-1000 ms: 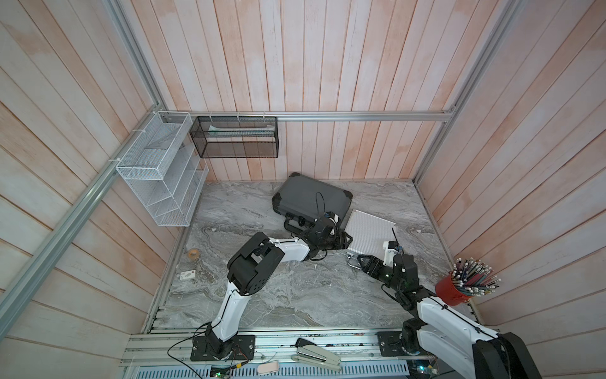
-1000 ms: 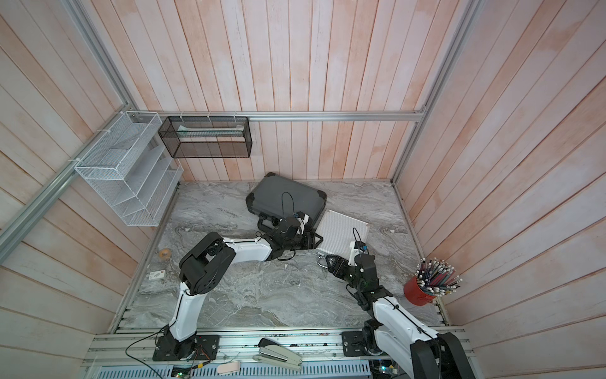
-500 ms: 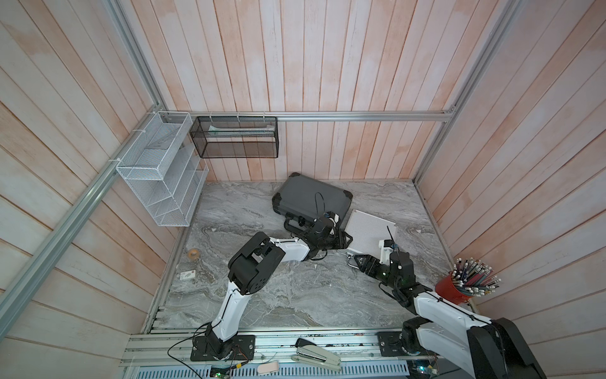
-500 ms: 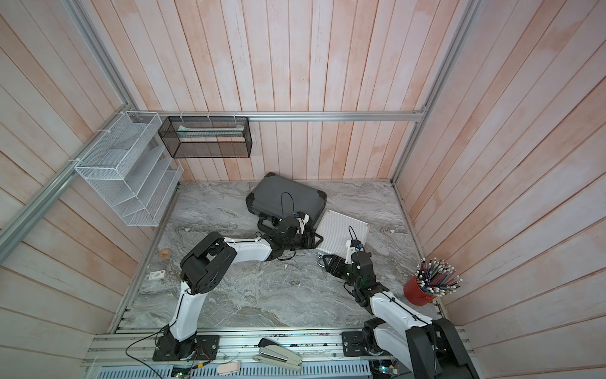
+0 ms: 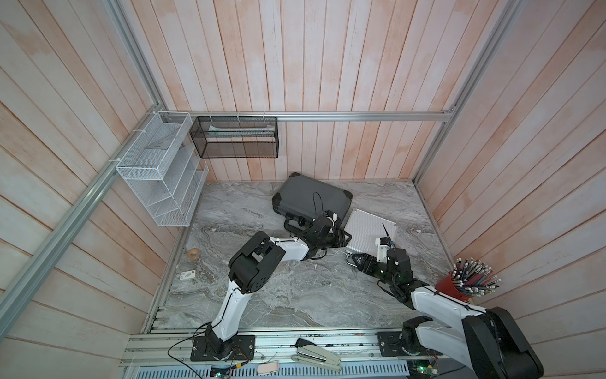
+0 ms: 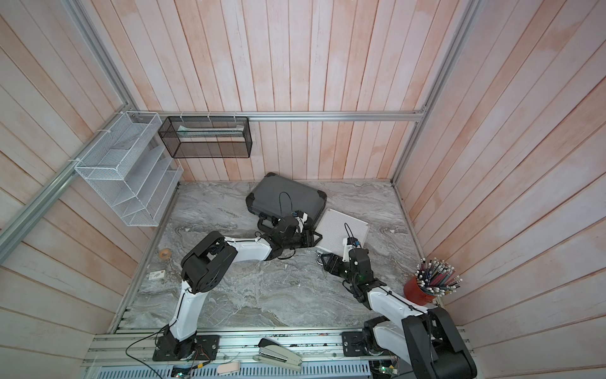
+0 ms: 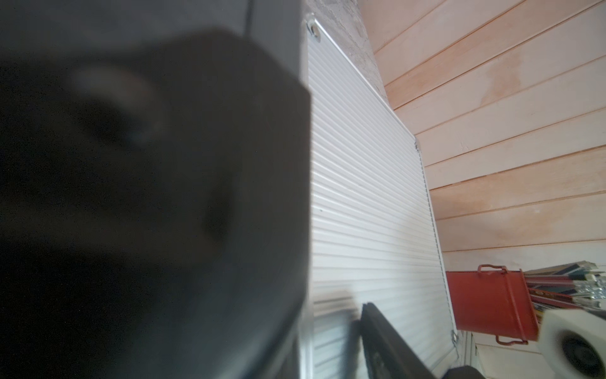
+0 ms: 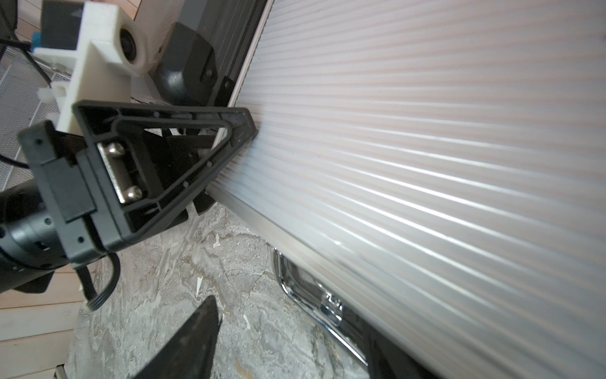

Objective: Open the poker set cases
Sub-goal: Open the fastener on the poker set case.

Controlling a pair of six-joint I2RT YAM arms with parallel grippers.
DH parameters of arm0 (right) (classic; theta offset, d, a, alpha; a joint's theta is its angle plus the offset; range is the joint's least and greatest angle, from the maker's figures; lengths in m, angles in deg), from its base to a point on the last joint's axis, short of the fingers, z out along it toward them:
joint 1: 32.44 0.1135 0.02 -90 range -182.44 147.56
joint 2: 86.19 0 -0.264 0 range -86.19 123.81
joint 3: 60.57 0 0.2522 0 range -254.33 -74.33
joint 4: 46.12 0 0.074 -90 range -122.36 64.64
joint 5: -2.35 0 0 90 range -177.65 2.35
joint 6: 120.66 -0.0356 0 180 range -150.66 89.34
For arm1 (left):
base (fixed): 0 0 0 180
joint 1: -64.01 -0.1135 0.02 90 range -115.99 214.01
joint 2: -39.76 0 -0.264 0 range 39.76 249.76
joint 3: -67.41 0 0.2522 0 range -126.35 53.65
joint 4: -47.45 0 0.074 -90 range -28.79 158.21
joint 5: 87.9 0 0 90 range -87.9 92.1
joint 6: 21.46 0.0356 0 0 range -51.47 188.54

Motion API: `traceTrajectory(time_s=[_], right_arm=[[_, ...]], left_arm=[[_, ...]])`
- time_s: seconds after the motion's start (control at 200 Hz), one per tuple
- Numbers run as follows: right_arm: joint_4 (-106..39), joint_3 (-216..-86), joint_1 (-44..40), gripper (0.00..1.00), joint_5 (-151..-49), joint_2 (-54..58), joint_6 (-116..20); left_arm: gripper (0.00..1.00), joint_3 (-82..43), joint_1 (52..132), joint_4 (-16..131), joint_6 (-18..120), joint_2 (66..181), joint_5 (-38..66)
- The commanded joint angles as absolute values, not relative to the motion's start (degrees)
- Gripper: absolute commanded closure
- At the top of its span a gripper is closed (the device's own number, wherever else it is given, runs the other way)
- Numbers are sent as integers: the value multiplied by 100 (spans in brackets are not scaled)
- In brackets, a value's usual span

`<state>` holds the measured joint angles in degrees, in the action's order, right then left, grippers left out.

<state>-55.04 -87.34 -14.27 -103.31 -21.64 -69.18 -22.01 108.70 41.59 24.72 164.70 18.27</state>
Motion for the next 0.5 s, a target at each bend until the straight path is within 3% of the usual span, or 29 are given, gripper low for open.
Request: traceTrajectory(time_s=[0.0, 0.495], right_arm=[[-5574, -8968, -1277, 31, -10252, -2124, -6685], [-5462, -9069, -977, 31, -10040, -2029, -6572]], left_arm=[[37, -2041, 10931, 4185, 2307, 16725, 2078], [38, -1965, 10923, 3819, 1941, 16808, 2301]])
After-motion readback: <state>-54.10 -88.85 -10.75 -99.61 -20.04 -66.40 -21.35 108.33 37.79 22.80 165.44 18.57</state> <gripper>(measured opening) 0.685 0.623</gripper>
